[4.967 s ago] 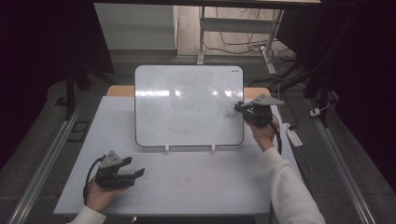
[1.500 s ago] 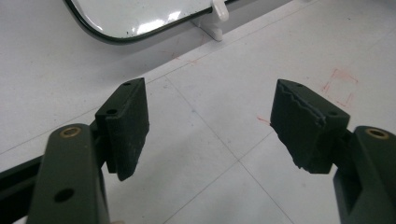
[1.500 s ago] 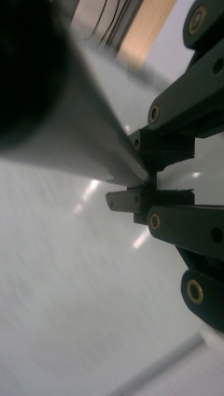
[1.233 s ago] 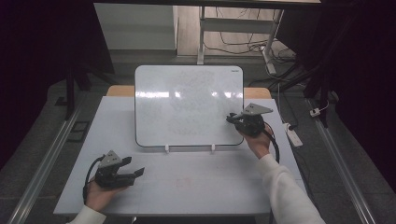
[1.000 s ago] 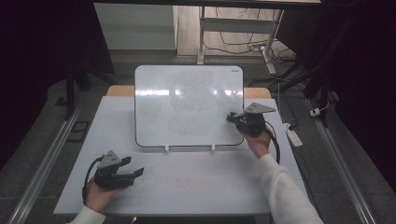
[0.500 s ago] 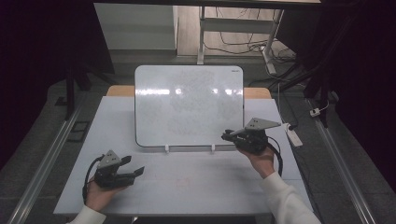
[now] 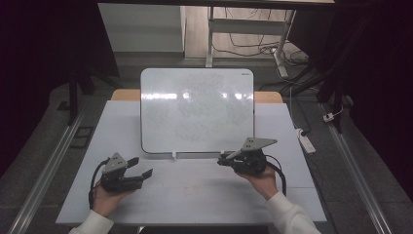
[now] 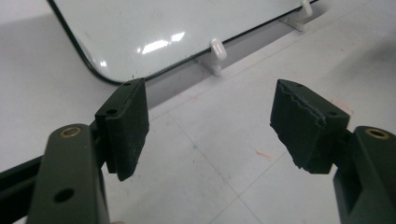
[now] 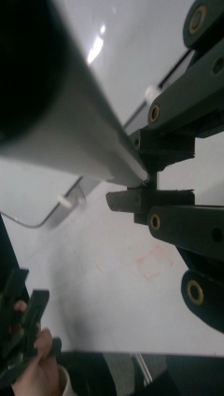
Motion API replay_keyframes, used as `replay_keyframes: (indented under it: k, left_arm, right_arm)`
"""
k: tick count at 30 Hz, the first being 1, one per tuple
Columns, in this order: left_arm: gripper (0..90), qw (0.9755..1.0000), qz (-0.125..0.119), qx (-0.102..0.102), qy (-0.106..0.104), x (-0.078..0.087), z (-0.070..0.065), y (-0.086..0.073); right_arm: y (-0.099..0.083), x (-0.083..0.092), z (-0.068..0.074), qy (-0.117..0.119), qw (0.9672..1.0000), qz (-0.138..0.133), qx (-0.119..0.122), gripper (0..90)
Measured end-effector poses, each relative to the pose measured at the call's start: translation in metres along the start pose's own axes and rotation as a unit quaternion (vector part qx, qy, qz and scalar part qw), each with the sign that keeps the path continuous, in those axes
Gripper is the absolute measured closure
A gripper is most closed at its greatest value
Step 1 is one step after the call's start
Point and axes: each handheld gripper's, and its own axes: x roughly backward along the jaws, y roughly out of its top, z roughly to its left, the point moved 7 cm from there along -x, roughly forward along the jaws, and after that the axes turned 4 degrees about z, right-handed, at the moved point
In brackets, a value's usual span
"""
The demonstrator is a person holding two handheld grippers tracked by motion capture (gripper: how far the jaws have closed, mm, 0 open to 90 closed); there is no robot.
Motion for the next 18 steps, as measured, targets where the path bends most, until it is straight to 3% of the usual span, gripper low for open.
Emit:
replay_keyframes:
  k: [9, 18]
  left_arm:
    - [29.0, 0.9997, -0.013, -0.019, 0.001, -0.001, -0.007, 0.009]
    - [29.0, 0.9995, -0.021, -0.023, -0.004, 0.000, -0.013, 0.016]
  right_arm:
    - [0.004, -0.024, 0.023, 0.039, 0.9991, 0.011, 0.011, 77.6]
    - [0.004, -0.034, 0.029, 0.056, 0.9982, 0.019, 0.010, 77.6]
